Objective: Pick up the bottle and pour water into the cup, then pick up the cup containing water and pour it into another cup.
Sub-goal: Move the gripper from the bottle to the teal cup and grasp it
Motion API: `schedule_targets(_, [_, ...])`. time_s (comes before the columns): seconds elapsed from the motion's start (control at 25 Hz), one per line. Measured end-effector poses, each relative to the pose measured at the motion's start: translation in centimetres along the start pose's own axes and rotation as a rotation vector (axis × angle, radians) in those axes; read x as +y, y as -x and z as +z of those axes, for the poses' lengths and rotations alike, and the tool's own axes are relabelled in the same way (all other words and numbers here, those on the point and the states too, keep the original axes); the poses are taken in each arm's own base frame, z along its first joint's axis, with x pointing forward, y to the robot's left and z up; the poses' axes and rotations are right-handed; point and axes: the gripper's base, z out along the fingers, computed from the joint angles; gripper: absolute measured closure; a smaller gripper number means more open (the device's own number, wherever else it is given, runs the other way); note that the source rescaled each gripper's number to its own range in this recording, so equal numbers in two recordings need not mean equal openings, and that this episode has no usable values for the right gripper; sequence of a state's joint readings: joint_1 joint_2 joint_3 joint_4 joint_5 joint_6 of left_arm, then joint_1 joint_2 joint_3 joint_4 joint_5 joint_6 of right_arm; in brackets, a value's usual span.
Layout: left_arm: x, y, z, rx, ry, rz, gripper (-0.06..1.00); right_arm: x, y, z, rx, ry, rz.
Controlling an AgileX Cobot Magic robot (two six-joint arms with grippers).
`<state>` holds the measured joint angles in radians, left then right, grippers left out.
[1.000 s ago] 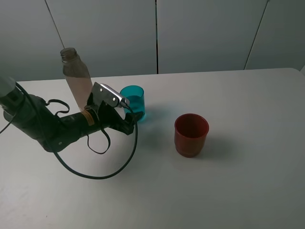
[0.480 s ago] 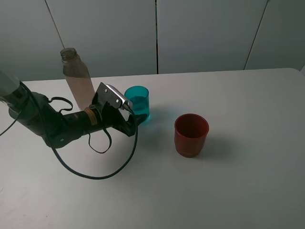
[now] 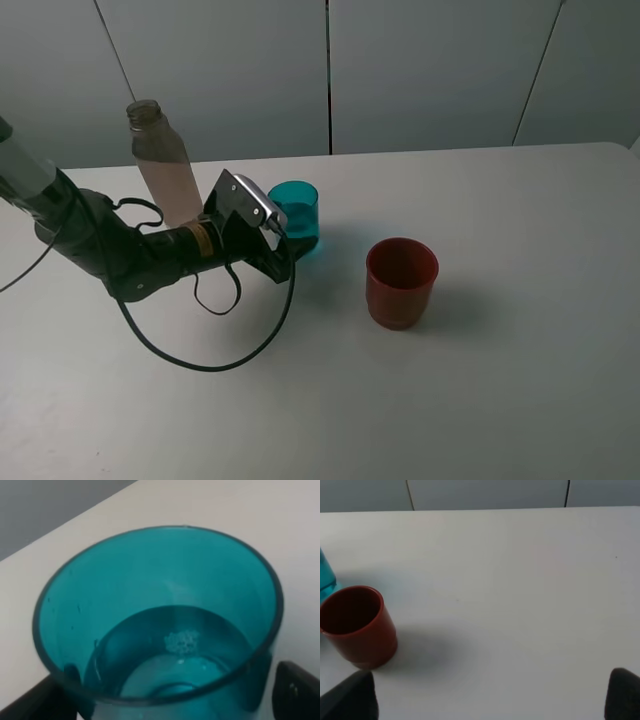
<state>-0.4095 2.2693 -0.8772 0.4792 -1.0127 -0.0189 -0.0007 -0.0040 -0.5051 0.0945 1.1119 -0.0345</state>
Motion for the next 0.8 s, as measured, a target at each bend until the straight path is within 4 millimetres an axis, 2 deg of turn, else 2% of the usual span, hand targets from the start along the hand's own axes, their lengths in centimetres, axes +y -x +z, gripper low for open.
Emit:
schedule_targets(0.4, [0.42, 0.17, 1.08, -0.022, -0.005, 0.02, -0.05, 0.0, 0.0, 0.0, 0.0, 0.0, 0.0])
schedule_targets(0.68, [0.46, 0.2, 1.13, -0.024, -0.003, 0.018, -0.05, 0.0, 0.0, 0.0, 0.0, 0.0, 0.0])
schedule_targets(0.76, [0.5, 0.2, 1.13, -0.024, 0.001, 0.015, 0.02, 0.0, 0.0, 0.0, 0.0, 0.0, 0.0])
schedule_targets(0.8, [0.54, 0.2, 1.13, -0.024, 0.005, 0.012, 0.22, 0.0, 0.0, 0.0, 0.0, 0.0, 0.0])
